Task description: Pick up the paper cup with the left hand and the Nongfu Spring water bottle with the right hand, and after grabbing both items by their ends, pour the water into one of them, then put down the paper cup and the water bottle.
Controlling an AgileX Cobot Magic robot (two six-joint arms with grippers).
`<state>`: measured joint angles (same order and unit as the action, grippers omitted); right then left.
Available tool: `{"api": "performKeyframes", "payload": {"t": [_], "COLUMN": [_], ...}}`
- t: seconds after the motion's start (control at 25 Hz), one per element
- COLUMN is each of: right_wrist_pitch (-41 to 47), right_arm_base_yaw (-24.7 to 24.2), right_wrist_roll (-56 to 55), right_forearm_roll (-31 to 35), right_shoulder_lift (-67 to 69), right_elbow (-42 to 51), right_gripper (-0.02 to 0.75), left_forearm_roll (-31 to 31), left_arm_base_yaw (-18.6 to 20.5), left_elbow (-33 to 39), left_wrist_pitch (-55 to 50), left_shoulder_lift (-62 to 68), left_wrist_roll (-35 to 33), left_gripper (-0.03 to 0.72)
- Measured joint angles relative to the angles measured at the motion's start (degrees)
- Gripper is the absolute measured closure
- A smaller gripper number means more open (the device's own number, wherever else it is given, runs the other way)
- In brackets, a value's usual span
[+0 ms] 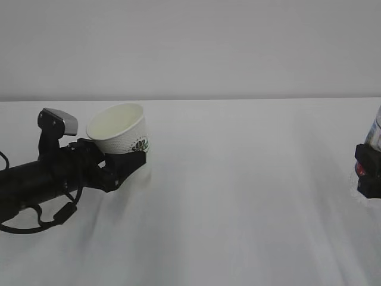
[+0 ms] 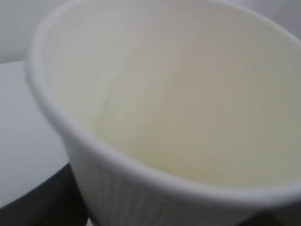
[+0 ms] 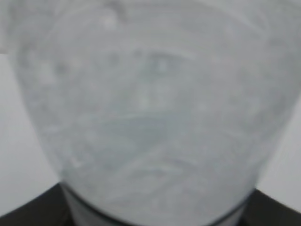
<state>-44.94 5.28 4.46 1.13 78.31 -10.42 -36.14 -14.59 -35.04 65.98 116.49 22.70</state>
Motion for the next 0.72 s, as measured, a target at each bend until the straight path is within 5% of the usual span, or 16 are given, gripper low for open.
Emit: {"api": "performKeyframes", "payload": {"t": [0.72], "right_wrist_pitch": [14.9], "right_arm_base_yaw": [0.0], "right_wrist_roll": [-0.7], "right_forearm_roll": [0.0], "right_shoulder_lift": [-14.2], "right_elbow": [0.0], "right_gripper": [0.33], "left_forearm_roll": [-11.9], "left_arm_base_yaw": [-2.0], "left_elbow": [0.0], "left_wrist_pitch": [0.0], "left_shoulder_lift": [-0.4], "left_wrist_roll": [5.3], "left_gripper": [0.141]}}
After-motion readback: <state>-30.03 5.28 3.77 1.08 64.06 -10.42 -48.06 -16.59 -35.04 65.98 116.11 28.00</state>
